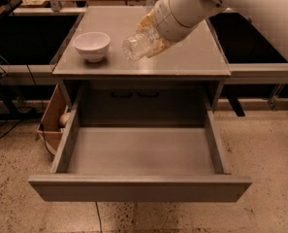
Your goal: Pick water bottle from top drawer and place on counter
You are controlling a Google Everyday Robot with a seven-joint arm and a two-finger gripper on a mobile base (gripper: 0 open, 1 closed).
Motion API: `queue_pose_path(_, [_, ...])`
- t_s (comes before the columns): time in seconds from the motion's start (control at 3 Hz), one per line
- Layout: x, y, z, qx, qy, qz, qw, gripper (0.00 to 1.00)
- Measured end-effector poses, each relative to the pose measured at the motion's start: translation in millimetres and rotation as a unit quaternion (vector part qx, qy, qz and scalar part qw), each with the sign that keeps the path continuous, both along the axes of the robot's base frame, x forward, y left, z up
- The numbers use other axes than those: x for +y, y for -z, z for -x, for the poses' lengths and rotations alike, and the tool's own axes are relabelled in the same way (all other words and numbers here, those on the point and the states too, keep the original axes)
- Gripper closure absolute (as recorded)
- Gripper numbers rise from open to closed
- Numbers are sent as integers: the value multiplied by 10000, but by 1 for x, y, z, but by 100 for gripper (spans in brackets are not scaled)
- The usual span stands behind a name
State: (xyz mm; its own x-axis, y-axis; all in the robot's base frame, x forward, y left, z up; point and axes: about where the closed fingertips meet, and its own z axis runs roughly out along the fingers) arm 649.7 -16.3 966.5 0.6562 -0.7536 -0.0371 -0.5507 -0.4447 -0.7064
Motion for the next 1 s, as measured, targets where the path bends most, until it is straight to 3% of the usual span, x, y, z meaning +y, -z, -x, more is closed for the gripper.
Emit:
queue_pose_path(0.33, [-35, 20, -36, 13, 303, -132, 9995, 100])
queue_pose_path(0.67, [-62, 46, -66, 184, 562, -349, 9976, 100])
queue_pose_path(1.0, [-74, 76, -97, 473, 757, -590, 9943, 97])
